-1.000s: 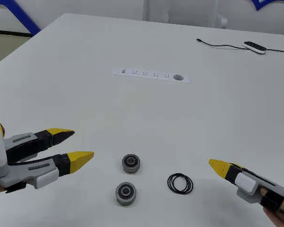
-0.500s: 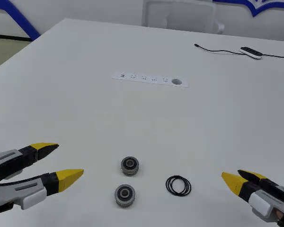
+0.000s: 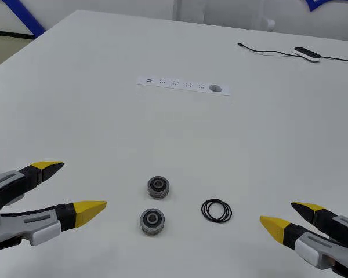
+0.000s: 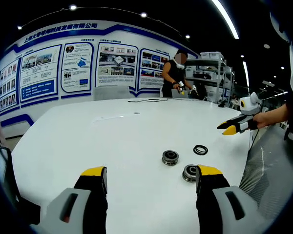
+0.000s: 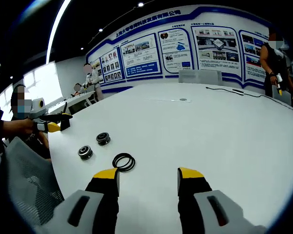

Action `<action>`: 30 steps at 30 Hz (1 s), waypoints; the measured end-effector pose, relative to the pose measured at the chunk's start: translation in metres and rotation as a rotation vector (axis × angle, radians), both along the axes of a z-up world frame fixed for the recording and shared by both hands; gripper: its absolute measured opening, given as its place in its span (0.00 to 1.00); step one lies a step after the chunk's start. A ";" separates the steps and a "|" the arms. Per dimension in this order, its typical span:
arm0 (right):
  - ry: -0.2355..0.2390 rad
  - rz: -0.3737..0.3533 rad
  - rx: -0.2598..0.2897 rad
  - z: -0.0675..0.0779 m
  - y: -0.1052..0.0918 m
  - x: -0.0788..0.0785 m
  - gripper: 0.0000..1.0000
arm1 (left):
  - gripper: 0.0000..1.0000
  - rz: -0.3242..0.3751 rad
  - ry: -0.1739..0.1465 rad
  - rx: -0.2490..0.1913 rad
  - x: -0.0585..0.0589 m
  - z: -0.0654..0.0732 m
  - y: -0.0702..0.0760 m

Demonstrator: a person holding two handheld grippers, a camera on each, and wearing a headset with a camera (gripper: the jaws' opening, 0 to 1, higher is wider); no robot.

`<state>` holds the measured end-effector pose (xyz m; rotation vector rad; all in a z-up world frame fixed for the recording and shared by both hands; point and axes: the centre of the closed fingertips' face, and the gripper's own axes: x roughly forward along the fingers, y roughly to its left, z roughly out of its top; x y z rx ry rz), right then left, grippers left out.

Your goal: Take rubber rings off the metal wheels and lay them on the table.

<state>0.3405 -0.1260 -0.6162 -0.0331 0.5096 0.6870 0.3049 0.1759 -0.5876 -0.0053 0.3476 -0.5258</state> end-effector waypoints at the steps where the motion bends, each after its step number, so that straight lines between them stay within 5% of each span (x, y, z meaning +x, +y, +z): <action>1: 0.000 0.003 -0.006 0.000 0.000 -0.001 0.50 | 0.77 0.000 0.001 0.001 0.000 -0.001 -0.001; 7: -0.020 0.024 -0.051 -0.001 -0.001 0.001 0.55 | 0.80 0.006 0.014 0.009 0.000 -0.005 -0.002; 30: -0.033 0.022 -0.031 0.003 0.008 0.008 0.56 | 0.84 -0.002 0.032 0.027 -0.005 -0.009 -0.001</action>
